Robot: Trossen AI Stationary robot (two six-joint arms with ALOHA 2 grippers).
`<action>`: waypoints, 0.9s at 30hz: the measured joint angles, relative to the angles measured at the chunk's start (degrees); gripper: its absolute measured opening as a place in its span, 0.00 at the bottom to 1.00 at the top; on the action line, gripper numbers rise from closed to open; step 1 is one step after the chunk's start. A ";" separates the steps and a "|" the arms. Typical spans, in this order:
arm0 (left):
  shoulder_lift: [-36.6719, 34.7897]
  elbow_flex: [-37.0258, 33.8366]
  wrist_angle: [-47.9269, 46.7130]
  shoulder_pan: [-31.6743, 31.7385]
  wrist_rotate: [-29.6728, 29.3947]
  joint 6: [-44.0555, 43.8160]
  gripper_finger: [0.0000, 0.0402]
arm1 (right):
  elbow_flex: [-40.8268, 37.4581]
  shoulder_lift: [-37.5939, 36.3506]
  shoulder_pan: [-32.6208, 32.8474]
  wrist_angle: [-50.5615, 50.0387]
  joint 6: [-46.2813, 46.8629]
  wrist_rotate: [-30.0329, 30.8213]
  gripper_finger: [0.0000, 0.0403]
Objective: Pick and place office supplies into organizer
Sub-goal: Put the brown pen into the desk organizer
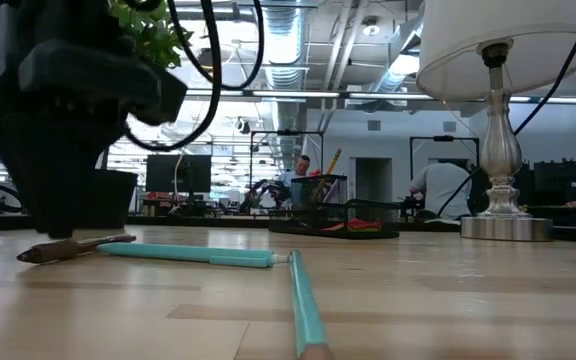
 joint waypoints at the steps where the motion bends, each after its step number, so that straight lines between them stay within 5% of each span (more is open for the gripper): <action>1: 0.37 0.00 0.37 0.05 0.06 -0.43 0.35 | 0.00 0.00 -0.08 -0.01 -0.05 -0.15 0.20; 27: 4.37 0.40 0.76 -0.39 2.93 -4.43 0.35 | 0.00 0.00 -0.20 -1.22 0.01 -3.63 0.20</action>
